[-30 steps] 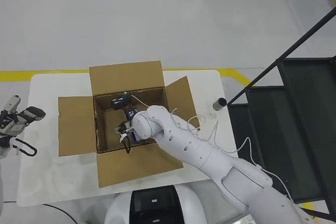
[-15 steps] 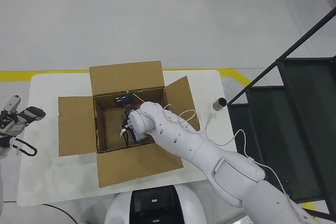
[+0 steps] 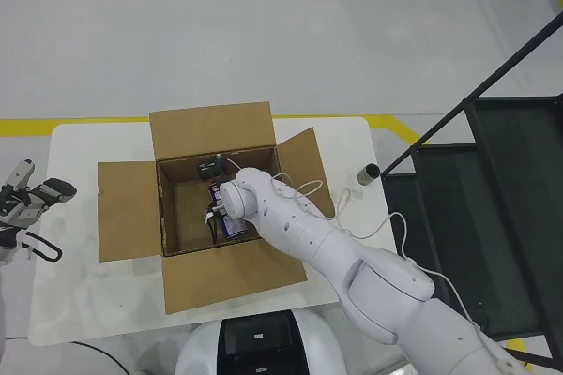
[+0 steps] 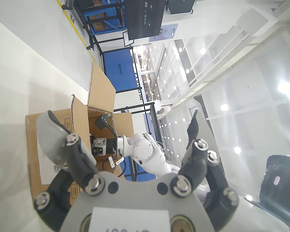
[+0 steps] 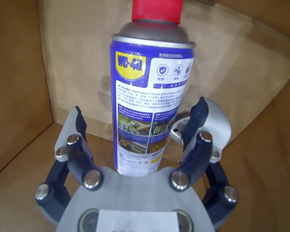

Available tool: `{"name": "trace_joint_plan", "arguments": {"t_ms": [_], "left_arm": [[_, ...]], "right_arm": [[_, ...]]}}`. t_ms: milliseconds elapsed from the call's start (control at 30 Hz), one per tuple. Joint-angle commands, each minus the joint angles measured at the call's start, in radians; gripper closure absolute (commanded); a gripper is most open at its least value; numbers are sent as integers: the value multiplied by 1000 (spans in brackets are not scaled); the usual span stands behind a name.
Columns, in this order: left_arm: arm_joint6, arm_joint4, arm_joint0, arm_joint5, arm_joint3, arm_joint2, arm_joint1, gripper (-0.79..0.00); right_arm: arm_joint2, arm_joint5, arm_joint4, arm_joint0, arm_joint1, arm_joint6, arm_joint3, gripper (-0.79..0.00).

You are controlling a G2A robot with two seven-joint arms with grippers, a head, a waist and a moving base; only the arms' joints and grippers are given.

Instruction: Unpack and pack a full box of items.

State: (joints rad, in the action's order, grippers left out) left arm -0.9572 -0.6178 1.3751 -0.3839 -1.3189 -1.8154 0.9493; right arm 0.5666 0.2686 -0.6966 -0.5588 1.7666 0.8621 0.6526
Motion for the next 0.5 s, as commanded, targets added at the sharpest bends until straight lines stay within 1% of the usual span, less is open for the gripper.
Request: {"name": "trace_joint_plan", "arguments": {"t_ms": [0, 67, 100, 133, 300, 467], "left_arm": [[0, 0, 0, 0, 0, 0, 0, -785], [0, 0, 0, 0, 0, 0, 0, -785], [0, 0, 0, 0, 0, 0, 0, -785], [0, 0, 0, 0, 0, 0, 0, -785], [0, 0, 0, 0, 0, 0, 0, -785], [0, 0, 0, 0, 0, 0, 0, -785]], "right_arm": [[-3, -5, -1, 5, 8, -3, -18, -422], [-6, -6, -1, 8, 16, -8, -32, -191], [-7, -5, -4, 10, 19, -11, -37, -52], [-8, -5, -4, 11, 22, -12, -42, 0], [-6, -8, -10, 12, 32, -18, -55, 0], [3, -20, -25, 10, 32, -26, -18, 0]]}}
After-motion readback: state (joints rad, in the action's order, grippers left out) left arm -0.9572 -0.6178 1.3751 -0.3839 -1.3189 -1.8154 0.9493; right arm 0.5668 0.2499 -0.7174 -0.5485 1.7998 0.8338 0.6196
